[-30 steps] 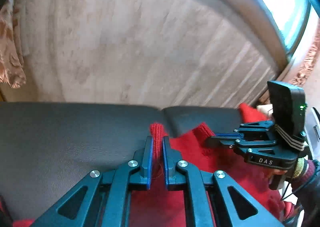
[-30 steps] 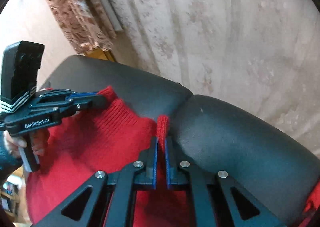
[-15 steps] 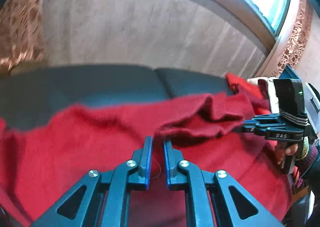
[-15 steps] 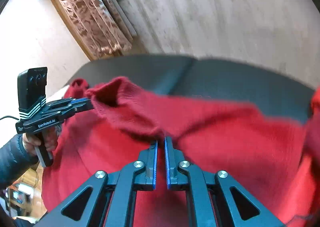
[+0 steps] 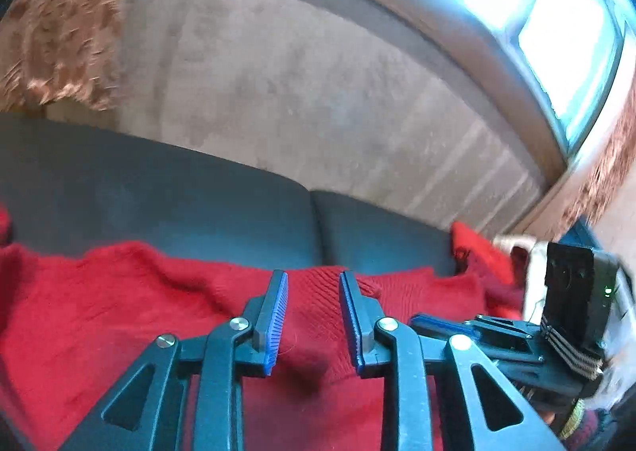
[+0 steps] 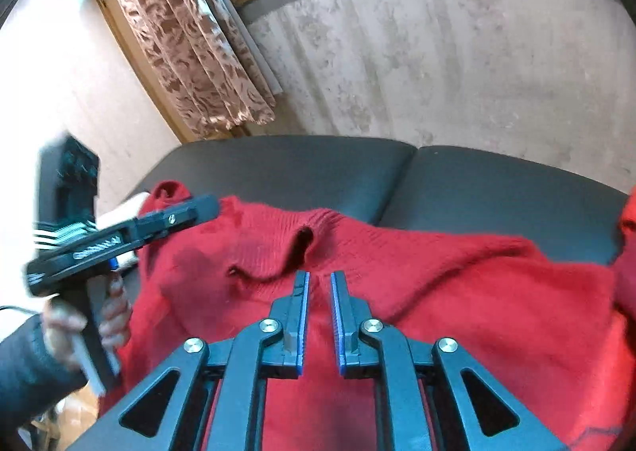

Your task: Fold clothes

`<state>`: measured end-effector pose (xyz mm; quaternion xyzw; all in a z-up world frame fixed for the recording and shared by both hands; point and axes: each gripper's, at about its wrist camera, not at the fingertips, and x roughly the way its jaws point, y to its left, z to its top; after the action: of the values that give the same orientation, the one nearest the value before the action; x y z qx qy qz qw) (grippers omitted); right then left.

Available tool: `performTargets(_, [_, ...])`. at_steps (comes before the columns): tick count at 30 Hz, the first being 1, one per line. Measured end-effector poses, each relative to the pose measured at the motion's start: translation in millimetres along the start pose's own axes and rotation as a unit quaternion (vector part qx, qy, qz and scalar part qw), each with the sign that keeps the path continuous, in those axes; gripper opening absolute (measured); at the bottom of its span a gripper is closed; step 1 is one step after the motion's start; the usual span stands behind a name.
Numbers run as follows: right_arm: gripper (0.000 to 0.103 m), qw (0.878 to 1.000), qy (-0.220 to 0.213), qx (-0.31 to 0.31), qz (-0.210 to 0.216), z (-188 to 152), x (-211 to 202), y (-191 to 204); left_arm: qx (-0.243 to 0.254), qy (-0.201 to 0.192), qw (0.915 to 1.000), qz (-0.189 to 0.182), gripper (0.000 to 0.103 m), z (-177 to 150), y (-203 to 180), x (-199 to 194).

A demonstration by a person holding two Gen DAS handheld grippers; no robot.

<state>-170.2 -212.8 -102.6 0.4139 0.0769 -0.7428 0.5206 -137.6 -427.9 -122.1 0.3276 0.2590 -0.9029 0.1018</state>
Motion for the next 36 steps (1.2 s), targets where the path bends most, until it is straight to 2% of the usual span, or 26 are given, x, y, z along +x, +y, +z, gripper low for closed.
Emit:
performTargets(3, [0.014,0.999,0.026,-0.007,-0.028,-19,22,-5,0.05,0.052,0.9968,0.036,0.026,-19,0,32])
performTargets(4, [0.014,0.999,0.018,-0.017,-0.028,-30,22,-9,0.074,0.035,0.9962,0.031,0.026,-26,1,32])
performTargets(6, [0.011,1.0,-0.013,0.001,0.005,-47,11,-24,0.047,0.027,0.9985,-0.006,0.024,-22,15,24])
performTargets(8, [0.01,0.998,-0.025,0.041,0.031,-53,5,-42,0.023,0.031,0.9989,-0.026,0.024,-19,25,27])
performTargets(13, [0.01,0.991,-0.031,0.106,0.082,-56,2,-61,0.018,0.029,0.999,-0.03,0.023,-18,30,26])
performTargets(16, [0.016,0.986,-0.044,0.141,0.083,-54,-7,-61,0.015,0.029,0.9988,-0.035,0.023,-19,29,31])
performTargets(17, [0.025,0.984,-0.054,0.153,0.078,-52,-12,-61,0.013,0.029,0.9988,-0.038,0.023,-19,30,31])
performTargets(18, [0.051,0.98,-0.065,0.169,0.081,-49,-17,-64,0.011,0.028,0.9988,-0.039,0.023,-18,32,30])
performTargets(19, [0.068,0.977,-0.072,0.184,0.084,-45,-20,-66,0.01,0.028,0.9987,-0.041,0.023,-18,33,31])
performTargets(20, [0.093,0.973,-0.078,0.197,0.088,-41,-21,-69,0.008,0.028,0.9987,-0.042,0.023,-18,34,32])
performTargets(21, [0.095,0.971,-0.083,0.206,0.092,-36,-22,-72,0.007,0.027,0.9987,-0.043,0.023,-18,34,32])
performTargets(24, [0.095,0.965,-0.087,0.226,0.103,-20,-15,-77,0.002,0.027,0.9985,-0.048,0.023,-16,37,32])
performTargets(29, [0.095,0.952,-0.054,0.283,0.105,2,16,-93,0.0,0.026,0.9984,-0.05,0.023,-15,40,31])
performTargets(31, [0.095,0.945,-0.097,0.301,0.083,9,11,-104,-0.001,0.025,0.9983,-0.052,0.023,-15,41,31])
performTargets(33, [0.094,0.928,-0.133,0.343,0.059,3,5,-126,-0.005,0.025,0.9981,-0.055,0.023,-16,43,31])
performTargets(34, [0.091,0.919,-0.14,0.366,0.051,-3,4,-136,-0.005,0.025,0.9981,-0.056,0.023,-16,43,31])
performTargets(35, [0.083,0.913,-0.144,0.379,0.043,-8,1,-143,-0.006,0.025,0.998,-0.058,0.023,-16,44,31])
performTargets(36, [0.082,0.916,-0.142,0.373,0.034,-9,-3,-143,-0.007,0.025,0.9979,-0.059,0.023,-16,44,32])
